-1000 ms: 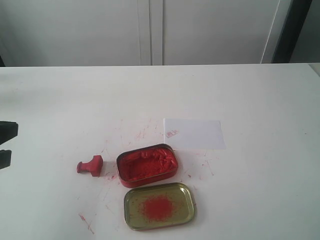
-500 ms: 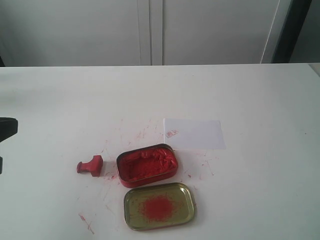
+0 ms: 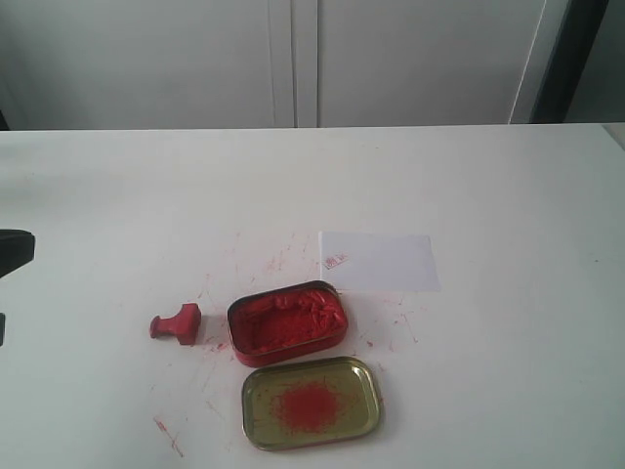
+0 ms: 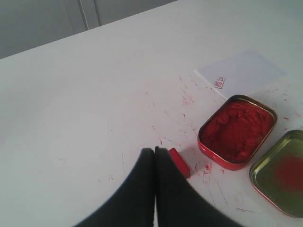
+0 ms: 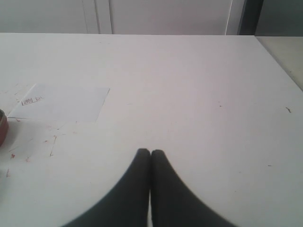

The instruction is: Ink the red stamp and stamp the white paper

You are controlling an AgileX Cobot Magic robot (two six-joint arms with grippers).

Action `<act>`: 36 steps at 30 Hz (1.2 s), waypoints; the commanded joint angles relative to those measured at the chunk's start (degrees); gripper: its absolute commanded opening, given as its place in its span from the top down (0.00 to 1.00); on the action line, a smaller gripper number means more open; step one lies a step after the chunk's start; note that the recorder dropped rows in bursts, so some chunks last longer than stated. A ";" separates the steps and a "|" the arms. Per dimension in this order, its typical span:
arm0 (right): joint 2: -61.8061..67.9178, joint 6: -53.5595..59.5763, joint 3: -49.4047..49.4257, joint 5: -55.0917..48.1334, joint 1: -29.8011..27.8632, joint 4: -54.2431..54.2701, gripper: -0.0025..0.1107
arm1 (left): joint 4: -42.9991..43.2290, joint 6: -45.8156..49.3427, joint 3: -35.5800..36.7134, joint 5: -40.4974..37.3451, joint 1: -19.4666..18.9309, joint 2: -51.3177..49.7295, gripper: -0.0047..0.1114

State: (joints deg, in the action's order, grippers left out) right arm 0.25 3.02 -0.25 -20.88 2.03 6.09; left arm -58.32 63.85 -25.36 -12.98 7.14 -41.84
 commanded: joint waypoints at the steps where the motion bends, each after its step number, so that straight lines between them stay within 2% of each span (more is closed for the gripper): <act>1: -0.25 -0.28 0.25 0.75 0.20 -0.14 0.98 | -0.27 0.59 0.22 -0.25 0.26 0.46 0.96; 6: -0.25 -0.28 0.25 0.75 0.20 -0.14 0.98 | -0.27 0.56 0.22 -0.88 -0.17 1.95 0.96; 11: -0.25 -0.28 0.25 0.75 0.20 -0.14 0.98 | -0.27 0.45 1.73 -4.58 -3.03 7.43 0.96; 20: -0.25 -0.28 0.25 0.75 0.20 -0.14 0.98 | -0.27 0.45 12.34 -2.87 -7.18 17.11 0.96; 31: -0.25 -0.28 0.25 0.75 0.20 -0.14 0.98 | -0.27 0.45 23.70 2.56 -7.53 28.23 0.96; 36: -0.25 -0.28 0.25 0.75 0.20 -0.14 0.98 | -0.27 0.45 25.36 2.68 -9.11 34.08 0.96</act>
State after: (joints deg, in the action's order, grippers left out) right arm 0.25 3.02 -0.25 -20.88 2.03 6.09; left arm -57.49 64.08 -0.48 -10.64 -1.12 -10.75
